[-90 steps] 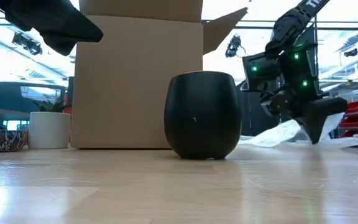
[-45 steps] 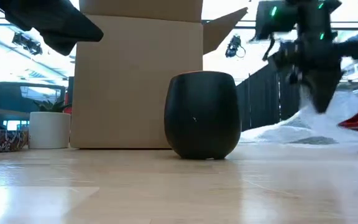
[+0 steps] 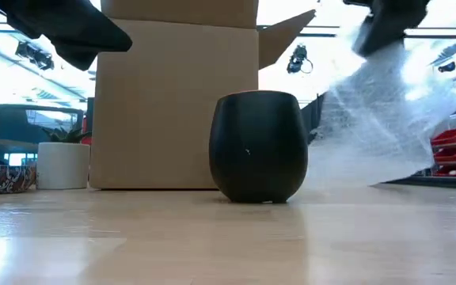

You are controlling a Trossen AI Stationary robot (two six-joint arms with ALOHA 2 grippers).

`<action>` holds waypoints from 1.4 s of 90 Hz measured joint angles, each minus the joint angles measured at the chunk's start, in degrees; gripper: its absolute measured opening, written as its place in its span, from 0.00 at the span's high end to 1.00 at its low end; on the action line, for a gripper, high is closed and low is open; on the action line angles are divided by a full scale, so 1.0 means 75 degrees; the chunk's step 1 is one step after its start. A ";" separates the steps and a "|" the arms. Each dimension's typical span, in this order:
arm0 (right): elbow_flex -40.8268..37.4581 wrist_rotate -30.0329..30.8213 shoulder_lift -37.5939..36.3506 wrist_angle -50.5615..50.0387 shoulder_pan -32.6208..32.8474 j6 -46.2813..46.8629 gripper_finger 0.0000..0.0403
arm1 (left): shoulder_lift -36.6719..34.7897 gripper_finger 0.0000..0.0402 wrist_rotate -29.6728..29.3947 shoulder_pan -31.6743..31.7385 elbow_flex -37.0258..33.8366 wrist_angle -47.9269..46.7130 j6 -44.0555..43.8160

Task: Wrap mug
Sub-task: Prepare the bubble wrap

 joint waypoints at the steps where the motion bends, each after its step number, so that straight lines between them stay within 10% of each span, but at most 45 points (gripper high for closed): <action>1: -0.0020 -0.0060 0.0015 0.0014 0.0071 0.0106 1.00 | 0.0000 0.96 0.0000 0.0000 0.0000 0.0000 0.0000; 42: -0.0384 -0.0358 0.2073 0.1651 0.2261 0.3824 0.96 | -0.0003 0.96 0.0003 0.0000 0.0000 0.0184 0.0001; 61: -0.0357 -0.1959 0.2958 0.1663 0.2007 0.4688 0.82 | -0.0003 0.96 -0.0010 0.0000 0.0000 0.0180 0.0035; 126: -0.0023 -0.1783 0.1942 0.1663 0.1628 0.3830 0.54 | -0.0003 0.96 -0.0104 0.0000 0.0000 0.0180 0.0207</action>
